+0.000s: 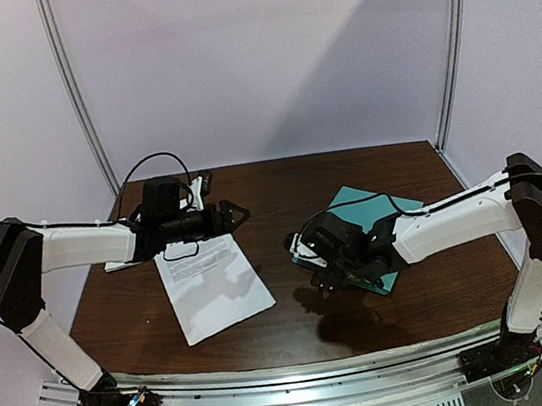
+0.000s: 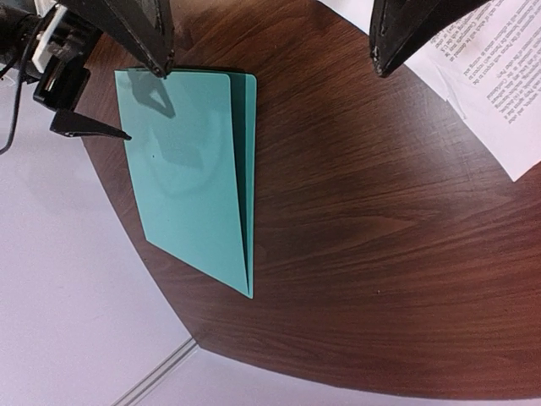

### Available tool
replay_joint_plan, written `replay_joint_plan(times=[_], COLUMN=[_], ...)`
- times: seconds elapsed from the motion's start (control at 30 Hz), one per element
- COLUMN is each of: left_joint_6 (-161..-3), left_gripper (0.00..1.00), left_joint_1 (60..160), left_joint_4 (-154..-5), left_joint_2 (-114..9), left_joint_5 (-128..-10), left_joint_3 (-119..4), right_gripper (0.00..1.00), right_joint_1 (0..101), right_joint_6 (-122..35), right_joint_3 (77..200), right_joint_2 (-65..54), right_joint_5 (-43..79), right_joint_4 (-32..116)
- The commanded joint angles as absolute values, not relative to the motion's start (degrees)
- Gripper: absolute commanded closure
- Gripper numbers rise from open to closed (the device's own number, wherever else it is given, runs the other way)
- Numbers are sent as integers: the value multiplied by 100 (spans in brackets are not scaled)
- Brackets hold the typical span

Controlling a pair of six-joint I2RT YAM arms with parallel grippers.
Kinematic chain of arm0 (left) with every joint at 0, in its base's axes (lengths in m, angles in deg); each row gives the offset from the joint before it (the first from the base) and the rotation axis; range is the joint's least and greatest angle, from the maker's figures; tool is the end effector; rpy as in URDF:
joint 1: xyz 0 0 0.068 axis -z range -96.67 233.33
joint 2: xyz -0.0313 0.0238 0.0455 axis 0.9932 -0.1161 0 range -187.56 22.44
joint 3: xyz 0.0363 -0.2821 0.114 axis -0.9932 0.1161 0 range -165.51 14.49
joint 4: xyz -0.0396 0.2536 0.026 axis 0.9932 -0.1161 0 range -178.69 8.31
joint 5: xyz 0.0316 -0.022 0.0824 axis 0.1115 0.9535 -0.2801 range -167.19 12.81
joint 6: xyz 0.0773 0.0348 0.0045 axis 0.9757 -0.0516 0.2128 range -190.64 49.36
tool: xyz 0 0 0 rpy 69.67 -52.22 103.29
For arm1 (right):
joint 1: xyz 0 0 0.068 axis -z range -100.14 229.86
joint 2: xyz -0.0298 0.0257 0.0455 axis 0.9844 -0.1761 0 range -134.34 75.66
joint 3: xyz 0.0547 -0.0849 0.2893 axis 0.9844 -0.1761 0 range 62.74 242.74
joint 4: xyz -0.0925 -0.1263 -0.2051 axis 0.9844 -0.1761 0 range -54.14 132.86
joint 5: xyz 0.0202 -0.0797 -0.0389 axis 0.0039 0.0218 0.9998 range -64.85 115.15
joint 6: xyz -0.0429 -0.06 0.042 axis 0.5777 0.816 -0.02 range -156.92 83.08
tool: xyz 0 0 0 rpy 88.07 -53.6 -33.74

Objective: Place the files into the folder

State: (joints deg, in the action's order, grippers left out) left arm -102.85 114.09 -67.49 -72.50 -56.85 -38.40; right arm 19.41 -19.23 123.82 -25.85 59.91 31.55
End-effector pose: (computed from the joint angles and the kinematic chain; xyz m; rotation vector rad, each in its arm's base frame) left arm 0.3238 -0.2230 0.2266 0.2080 2.1821 -1.0192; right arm 0.2275 0.3148 0.1891 -1.2489 1.9323 -0.3776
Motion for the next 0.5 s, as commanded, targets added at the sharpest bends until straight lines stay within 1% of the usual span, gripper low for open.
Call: replay_joint_plan(times=[0.0, 0.23, 0.47], left_joint_6=[-10288, -10274, -10277], left_gripper=[21, 21, 22], left_joint_1=[11489, 11488, 11488], left_joint_4=[-6625, -6599, -6591], left_joint_2=[-7349, -7341, -7323], left_joint_5=[-5719, -5786, -5814], left_joint_3=[-3891, -3801, -3763], right_gripper=[1, 1, 1], right_joint_1=[1857, 1815, 1788], right_joint_6=[-1734, -1590, -1549], right_joint_3=[12562, 12585, 12494], right_joint_2=[-2904, -3095, -3206], right_joint_5=[6414, 6964, 7257], right_joint_4=[3036, 3175, 3330])
